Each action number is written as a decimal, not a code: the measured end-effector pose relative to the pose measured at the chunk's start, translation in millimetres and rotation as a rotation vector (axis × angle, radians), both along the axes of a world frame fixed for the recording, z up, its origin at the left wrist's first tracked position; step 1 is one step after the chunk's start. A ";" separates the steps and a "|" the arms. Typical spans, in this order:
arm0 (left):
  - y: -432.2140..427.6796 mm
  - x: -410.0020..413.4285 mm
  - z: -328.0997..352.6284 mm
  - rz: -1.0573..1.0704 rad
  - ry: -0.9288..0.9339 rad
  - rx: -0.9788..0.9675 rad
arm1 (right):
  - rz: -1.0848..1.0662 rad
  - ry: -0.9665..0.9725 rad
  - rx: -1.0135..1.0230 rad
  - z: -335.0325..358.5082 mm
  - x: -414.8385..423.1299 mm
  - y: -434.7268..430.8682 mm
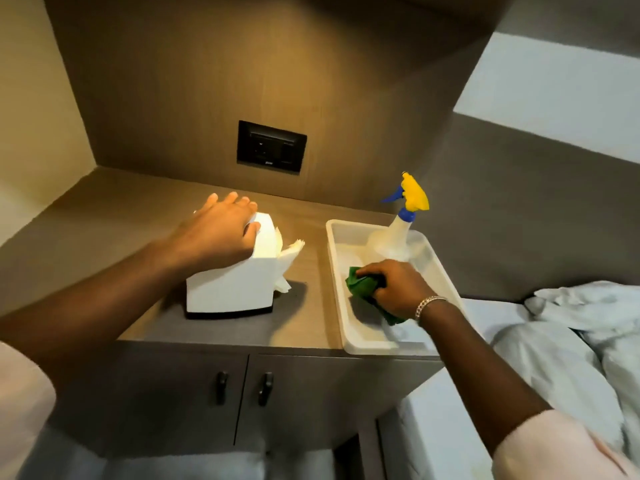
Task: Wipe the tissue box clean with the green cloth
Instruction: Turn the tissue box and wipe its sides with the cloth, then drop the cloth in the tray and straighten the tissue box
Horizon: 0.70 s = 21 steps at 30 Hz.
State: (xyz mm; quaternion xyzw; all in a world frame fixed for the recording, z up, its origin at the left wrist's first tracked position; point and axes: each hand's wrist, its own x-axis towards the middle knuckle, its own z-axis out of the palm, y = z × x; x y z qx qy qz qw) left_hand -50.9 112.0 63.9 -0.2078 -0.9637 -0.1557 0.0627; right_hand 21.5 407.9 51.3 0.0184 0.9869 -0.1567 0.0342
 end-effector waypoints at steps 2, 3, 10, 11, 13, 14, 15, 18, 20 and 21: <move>3.2 4.2 -0.5 0.042 0.009 0.035 | 0.061 -0.109 0.120 -25.7 -8.9 4.0; 3.2 5.7 -1.4 0.056 0.013 0.052 | 0.091 -0.203 0.179 -37.8 -11.3 6.9; 4.6 22.2 -7.7 0.117 0.166 0.239 | 0.133 -0.426 0.241 -73.8 -9.0 10.1; 4.9 29.3 -3.3 0.104 0.211 0.311 | 0.139 -0.469 0.217 -66.1 -9.5 8.9; 6.9 51.3 2.1 0.130 0.303 0.530 | 0.159 -0.530 0.151 -45.5 -14.6 12.3; 8.8 65.4 0.7 0.185 0.347 0.646 | 0.155 -0.498 0.107 -33.1 -19.5 12.2; 13.5 81.6 -6.4 0.257 0.372 0.749 | 0.127 -0.387 0.059 -20.8 -23.9 10.7; 39.6 131.7 -26.2 0.434 0.231 1.060 | 0.069 0.104 -0.232 15.4 -48.3 -29.1; 63.7 149.9 -30.0 0.538 -0.016 1.298 | 0.115 0.024 -0.502 32.7 -63.8 -76.8; 73.9 152.5 -30.2 0.580 -0.114 1.392 | 0.132 -0.076 -0.623 37.2 -69.4 -99.2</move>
